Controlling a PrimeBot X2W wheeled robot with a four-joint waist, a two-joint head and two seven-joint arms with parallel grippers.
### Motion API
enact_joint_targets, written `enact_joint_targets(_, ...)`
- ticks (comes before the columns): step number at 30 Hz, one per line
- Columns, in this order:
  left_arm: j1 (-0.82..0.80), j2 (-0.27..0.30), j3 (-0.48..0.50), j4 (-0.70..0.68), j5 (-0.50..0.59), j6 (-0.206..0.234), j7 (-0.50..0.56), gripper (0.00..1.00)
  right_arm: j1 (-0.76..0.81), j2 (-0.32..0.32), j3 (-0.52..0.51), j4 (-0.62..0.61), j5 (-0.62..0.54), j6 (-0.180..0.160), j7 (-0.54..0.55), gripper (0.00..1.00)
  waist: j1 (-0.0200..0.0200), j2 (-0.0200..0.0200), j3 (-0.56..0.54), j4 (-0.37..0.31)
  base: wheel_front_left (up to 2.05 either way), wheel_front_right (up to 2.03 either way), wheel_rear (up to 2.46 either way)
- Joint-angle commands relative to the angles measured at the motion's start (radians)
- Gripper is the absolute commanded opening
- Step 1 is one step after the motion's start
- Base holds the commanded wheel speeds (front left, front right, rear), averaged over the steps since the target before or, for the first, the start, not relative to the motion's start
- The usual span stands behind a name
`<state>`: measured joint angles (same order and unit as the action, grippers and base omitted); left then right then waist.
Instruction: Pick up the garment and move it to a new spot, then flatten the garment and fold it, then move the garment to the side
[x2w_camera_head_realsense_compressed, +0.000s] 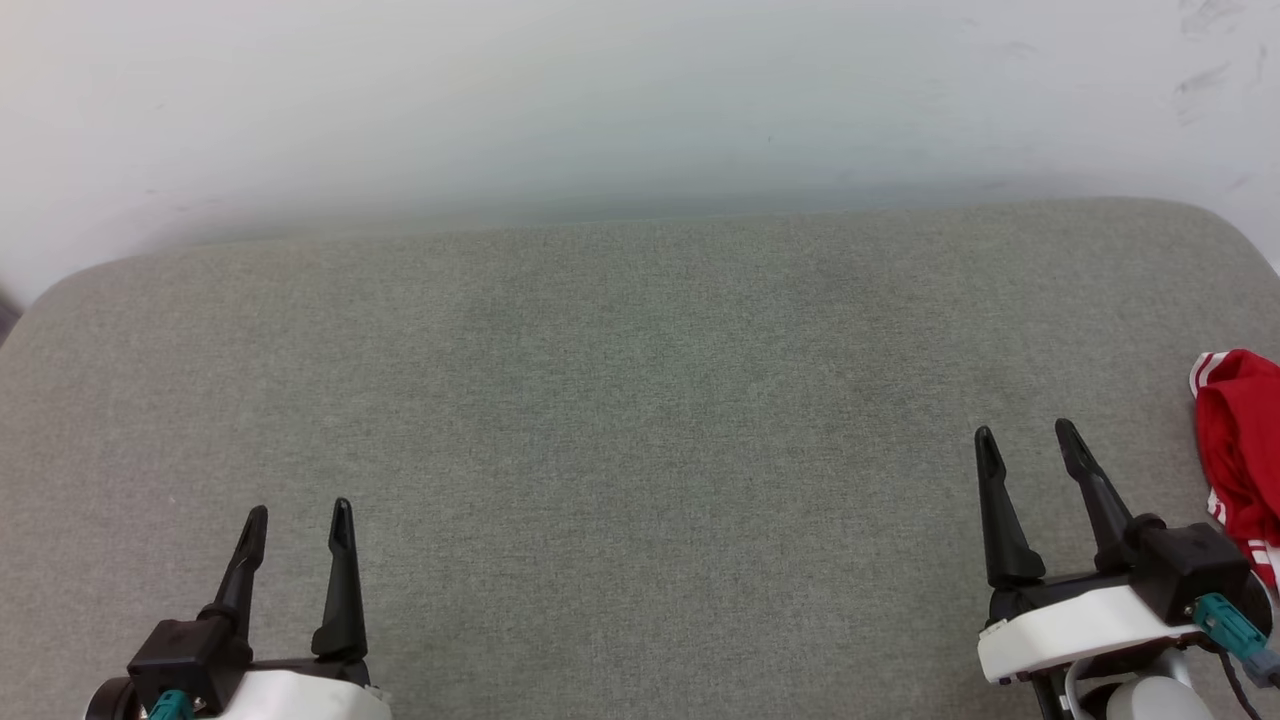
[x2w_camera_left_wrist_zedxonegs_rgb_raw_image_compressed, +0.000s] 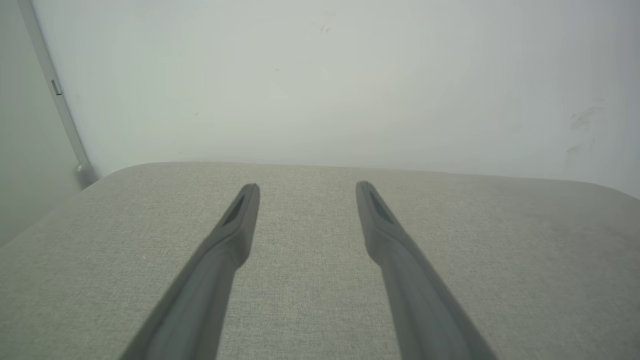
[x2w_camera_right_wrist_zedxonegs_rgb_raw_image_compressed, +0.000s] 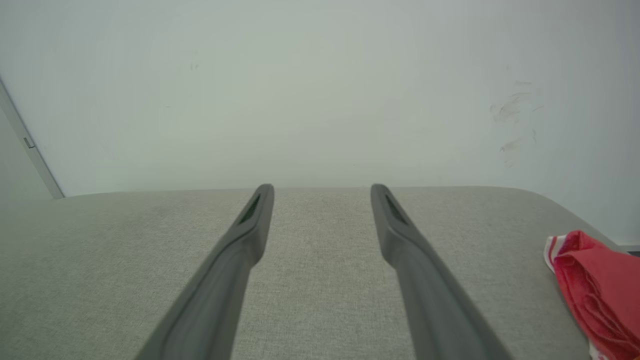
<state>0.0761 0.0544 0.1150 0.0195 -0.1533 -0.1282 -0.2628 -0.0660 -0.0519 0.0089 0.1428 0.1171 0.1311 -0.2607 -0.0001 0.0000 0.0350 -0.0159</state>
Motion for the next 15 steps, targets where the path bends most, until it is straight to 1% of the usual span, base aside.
enact_joint_targets(1, -0.001, -0.001, 0.006, -0.011, -0.001, -0.001, -0.002, 1.00, 0.002, 0.003, 0.001, 0.001, 0.004, -0.001, -0.004, 1.00, 0.0001, 0.0000, 0.000, 0.000, 0.00, 0.00, 0.00)
enact_joint_targets(2, -0.002, -0.001, 0.010, -0.017, -0.003, -0.001, -0.002, 1.00, 0.001, 0.003, 0.002, 0.001, 0.005, -0.001, -0.004, 1.00, 0.0001, 0.0000, 0.000, 0.001, 0.00, 0.00, 0.00)
enact_joint_targets(3, 0.000, -0.001, 0.007, -0.016, -0.002, 0.000, 0.000, 0.00, 0.000, 0.000, 0.001, 0.001, 0.003, 0.000, 0.000, 0.00, 0.0001, 0.0000, 0.000, 0.001, 0.00, 0.00, 0.00)
enact_joint_targets(8, 0.008, -0.006, 0.004, 0.023, -0.006, 0.000, 0.006, 0.00, 0.019, 0.000, 0.002, 0.037, 0.010, 0.000, 0.006, 0.00, 0.0001, 0.0000, 0.000, 0.001, 0.00, 0.00, 0.00)
enact_joint_targets(15, -0.012, -0.006, 0.004, 0.044, -0.147, 0.000, 0.042, 0.00, 0.013, -0.003, -0.005, 0.041, 0.159, 0.000, 0.038, 0.00, 0.0001, 0.0000, -0.002, 0.002, 0.00, 0.00, 0.00)
